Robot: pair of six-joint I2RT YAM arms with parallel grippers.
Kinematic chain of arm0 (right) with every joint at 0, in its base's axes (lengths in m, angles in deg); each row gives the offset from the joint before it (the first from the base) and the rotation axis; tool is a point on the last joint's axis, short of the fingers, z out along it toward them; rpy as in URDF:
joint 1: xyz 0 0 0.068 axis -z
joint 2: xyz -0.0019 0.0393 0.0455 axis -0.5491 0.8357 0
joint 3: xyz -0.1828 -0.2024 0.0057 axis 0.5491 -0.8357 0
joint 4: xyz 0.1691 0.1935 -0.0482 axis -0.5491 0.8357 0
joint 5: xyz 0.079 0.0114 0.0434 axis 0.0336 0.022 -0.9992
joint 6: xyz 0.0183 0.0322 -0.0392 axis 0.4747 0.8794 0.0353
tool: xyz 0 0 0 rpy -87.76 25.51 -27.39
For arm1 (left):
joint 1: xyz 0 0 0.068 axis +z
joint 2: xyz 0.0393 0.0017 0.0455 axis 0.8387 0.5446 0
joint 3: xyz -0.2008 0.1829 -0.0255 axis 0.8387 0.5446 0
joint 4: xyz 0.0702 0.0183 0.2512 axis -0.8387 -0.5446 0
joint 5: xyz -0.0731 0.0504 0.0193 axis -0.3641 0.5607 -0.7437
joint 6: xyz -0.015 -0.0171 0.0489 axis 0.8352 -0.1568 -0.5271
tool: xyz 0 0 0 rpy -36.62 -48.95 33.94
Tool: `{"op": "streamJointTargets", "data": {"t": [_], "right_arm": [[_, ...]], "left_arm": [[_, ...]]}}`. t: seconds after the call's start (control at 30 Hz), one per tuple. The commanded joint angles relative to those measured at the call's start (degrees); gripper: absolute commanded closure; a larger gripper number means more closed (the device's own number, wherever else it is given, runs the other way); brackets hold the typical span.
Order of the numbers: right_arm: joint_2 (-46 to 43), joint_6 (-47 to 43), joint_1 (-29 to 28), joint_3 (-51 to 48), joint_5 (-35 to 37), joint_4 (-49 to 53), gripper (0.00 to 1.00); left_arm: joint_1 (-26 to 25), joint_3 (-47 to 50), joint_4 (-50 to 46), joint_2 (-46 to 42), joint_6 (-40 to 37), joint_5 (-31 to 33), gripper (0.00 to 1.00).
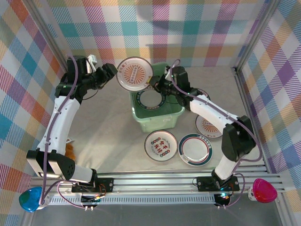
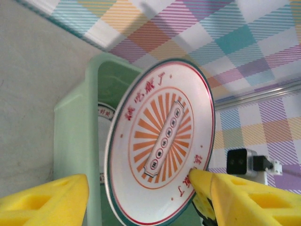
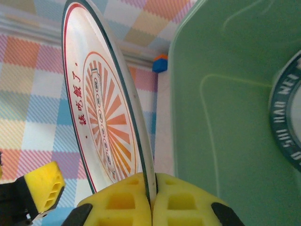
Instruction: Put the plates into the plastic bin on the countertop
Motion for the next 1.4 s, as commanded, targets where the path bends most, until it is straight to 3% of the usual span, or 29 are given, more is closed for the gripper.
{"op": "streamJointTargets", "data": {"t": [0.0,0.17,0.3,0.43,0.57,0.83,1.37], "right_arm": [[-6.4,0.1,-0.3,-0.7,9.5,1.2,1.0],[-8.4,1.1,-0.3,-1.5,16.1,11.4,1.0],[-9.6,4.5,-0.6,-4.9,21.1,10.6,1.0],[-6.5,5.8,-1.5,-0.5,23.0,18.5,1.0],[-4.6,10.8,-2.8,-0.7,26.4,19.9,1.0],[3.2,14.1,-5.1,9.3,30.7,30.8,1.0],[15.3,31.0,-7.7,19.4,34.1,42.1,1.0]], "left_arm": [[-0.5,-1.7,0.7,-0.3,-2.6,1.5,0.29],[-0.2,0.9,0.3,-0.8,-5.1,2.1,0.28],[0.3,3.3,1.6,-1.4,-6.9,1.0,0.26],[1.8,4.9,1.7,-0.8,-7.5,0.6,0.26],[2.9,6.4,2.0,0.0,-8.0,-0.2,0.26],[5.4,8.8,2.6,2.2,-8.8,-2.1,0.26],[6.7,9.1,1.1,4.9,-10.5,-4.1,0.26]]}}
